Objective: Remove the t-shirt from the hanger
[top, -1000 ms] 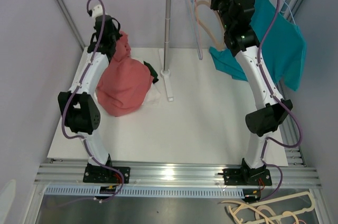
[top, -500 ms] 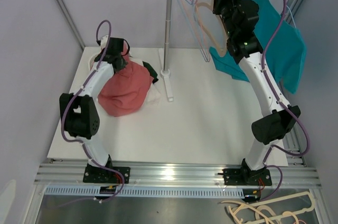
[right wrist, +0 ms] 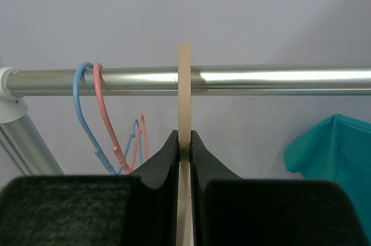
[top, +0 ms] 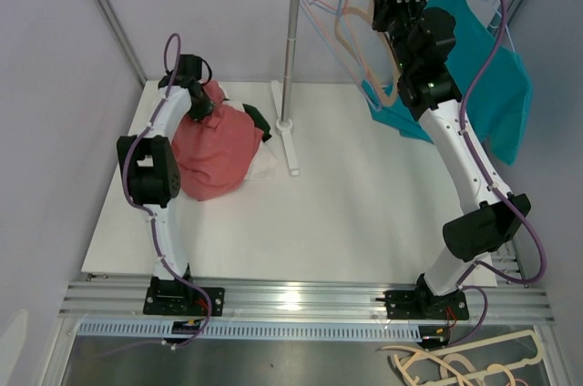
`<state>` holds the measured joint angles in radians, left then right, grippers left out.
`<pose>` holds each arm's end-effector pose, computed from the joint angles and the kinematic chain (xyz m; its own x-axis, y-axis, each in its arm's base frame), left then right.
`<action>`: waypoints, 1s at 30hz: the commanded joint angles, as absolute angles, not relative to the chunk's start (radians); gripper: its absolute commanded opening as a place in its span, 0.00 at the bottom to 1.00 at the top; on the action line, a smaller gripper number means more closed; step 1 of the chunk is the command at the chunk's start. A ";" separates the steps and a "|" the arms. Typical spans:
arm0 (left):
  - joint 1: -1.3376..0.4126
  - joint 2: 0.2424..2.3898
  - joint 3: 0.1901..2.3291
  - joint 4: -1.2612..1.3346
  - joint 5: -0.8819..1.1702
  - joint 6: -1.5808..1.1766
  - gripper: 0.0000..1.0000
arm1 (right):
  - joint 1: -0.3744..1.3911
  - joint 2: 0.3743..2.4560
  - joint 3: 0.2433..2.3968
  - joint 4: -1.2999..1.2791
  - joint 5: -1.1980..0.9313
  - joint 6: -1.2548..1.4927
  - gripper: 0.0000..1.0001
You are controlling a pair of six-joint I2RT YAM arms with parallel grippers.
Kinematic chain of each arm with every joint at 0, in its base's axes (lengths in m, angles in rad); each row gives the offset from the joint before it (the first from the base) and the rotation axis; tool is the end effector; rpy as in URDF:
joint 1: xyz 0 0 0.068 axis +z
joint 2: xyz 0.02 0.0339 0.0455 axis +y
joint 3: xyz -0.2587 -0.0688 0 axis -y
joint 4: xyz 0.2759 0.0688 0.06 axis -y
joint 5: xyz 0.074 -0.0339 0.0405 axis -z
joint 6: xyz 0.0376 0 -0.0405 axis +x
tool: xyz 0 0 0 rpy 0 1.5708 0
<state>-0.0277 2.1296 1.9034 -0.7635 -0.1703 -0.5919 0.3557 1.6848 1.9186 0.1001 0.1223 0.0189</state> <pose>0.5004 -0.0075 0.2366 -0.6567 -0.5319 -0.5346 -0.5207 0.8326 -0.1887 0.3851 0.1382 0.5293 0.3027 0.1325 -0.9438 -0.2434 0.9682 0.0578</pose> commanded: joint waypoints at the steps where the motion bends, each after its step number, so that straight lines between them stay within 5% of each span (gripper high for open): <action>1: -0.020 2.100 1.925 -0.816 -0.149 -0.584 0.03 | 0.353 1.661 1.917 0.037 0.126 0.023 0.00; 5: -0.023 2.002 1.937 -0.810 -0.199 -0.578 0.39 | 0.354 1.664 1.942 0.023 0.129 0.017 0.02; 11: -0.025 1.911 2.022 -0.836 -0.322 -0.537 0.65 | 0.354 1.667 1.974 0.017 0.146 0.005 0.13; 18: -0.061 1.842 2.201 -0.881 -0.465 -0.474 0.82 | 0.354 1.712 2.092 0.009 0.158 -0.049 0.20; 30: -0.129 1.600 2.171 -0.703 -0.394 -0.322 0.92 | 0.310 1.790 2.235 -0.057 0.156 -0.070 0.28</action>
